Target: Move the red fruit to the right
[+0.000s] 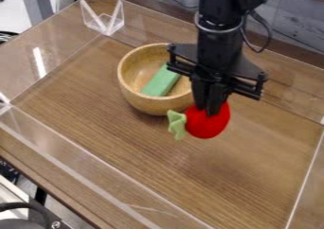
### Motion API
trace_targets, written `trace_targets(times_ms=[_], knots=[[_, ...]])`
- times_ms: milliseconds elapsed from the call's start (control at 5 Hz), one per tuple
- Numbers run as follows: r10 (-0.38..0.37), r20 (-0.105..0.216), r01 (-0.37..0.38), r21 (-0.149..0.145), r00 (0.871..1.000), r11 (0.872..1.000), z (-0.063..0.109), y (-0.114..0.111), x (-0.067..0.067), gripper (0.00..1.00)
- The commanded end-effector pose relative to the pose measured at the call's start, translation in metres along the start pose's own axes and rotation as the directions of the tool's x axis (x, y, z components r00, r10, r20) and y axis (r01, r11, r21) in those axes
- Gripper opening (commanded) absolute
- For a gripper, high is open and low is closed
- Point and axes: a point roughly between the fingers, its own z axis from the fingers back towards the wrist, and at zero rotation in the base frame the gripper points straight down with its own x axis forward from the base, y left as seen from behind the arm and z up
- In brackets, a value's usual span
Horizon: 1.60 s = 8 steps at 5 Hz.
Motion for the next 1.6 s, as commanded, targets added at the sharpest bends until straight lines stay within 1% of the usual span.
trace_targets(times_ms=[0,400,1400], knots=[[0.009,0.069,-0.008,-0.013,0.998,1.000,0.016,-0.002,0.015,0.00],[0.007,0.074,-0.006,-0.012,0.997,1.000,0.013,-0.008,0.020,0.00],[0.039,0.078,-0.038,-0.013,0.996,0.999,0.006,0.001,0.023,0.00]])
